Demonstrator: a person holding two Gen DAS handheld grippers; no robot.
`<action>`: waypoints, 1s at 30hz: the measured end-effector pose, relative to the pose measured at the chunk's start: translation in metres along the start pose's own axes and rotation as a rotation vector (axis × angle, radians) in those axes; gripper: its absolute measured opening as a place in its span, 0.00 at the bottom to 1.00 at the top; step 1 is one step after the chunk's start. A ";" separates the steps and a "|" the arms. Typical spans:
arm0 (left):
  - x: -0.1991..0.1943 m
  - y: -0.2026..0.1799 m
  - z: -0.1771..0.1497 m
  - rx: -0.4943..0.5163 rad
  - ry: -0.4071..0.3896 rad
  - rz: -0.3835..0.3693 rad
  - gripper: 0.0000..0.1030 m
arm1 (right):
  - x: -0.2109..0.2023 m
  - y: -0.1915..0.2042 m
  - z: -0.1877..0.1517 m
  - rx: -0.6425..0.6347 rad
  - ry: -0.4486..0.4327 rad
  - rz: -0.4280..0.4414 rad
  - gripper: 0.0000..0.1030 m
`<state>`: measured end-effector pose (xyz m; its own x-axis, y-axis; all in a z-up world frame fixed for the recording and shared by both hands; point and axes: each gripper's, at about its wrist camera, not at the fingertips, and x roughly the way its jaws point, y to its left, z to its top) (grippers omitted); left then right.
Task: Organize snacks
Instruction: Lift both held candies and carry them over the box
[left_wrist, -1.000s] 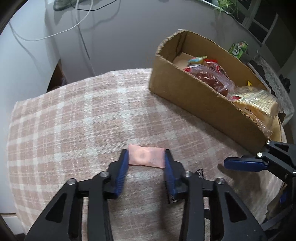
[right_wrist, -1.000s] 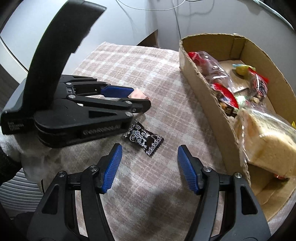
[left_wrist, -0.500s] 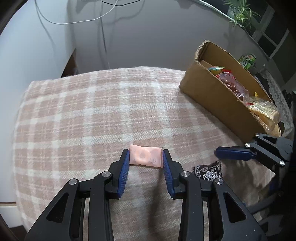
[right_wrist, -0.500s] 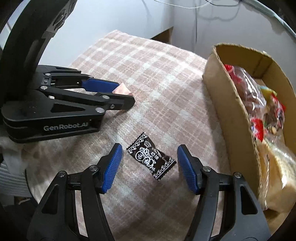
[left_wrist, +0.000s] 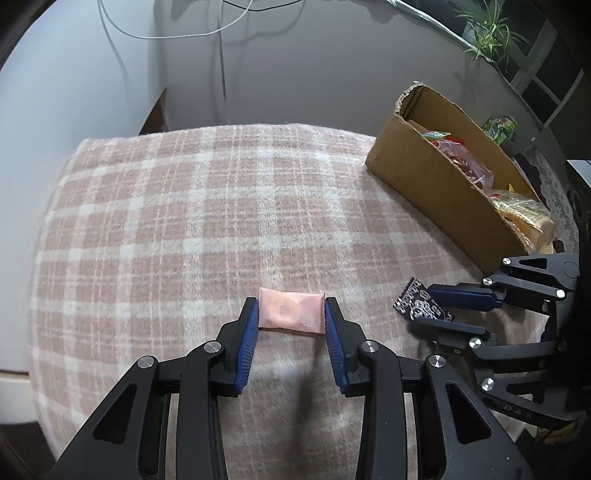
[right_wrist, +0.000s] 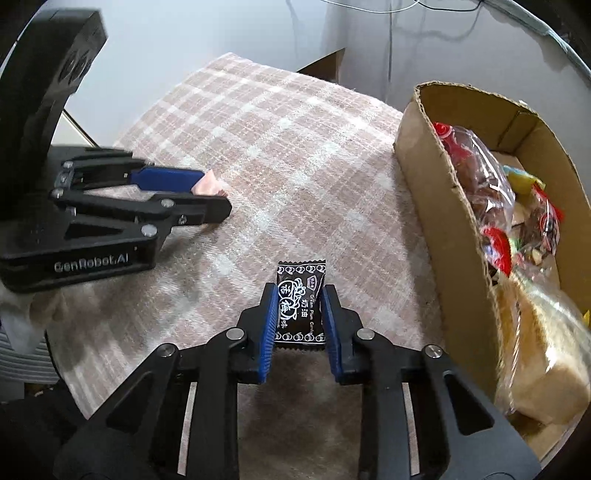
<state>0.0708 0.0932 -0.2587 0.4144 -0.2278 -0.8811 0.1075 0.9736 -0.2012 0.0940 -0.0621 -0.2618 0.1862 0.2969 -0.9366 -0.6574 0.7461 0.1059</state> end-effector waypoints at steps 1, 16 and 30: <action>-0.002 0.001 -0.003 -0.007 -0.002 0.001 0.32 | -0.001 0.000 -0.002 0.009 -0.004 0.003 0.24; -0.049 -0.032 -0.013 0.009 -0.056 0.003 0.32 | -0.078 -0.027 -0.032 0.146 -0.132 0.019 0.23; -0.063 -0.119 0.052 0.114 -0.150 -0.062 0.32 | -0.146 -0.086 -0.034 0.264 -0.258 -0.082 0.23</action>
<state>0.0791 -0.0086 -0.1564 0.5331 -0.2946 -0.7931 0.2348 0.9521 -0.1958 0.0986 -0.1904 -0.1455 0.4304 0.3449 -0.8342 -0.4284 0.8915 0.1476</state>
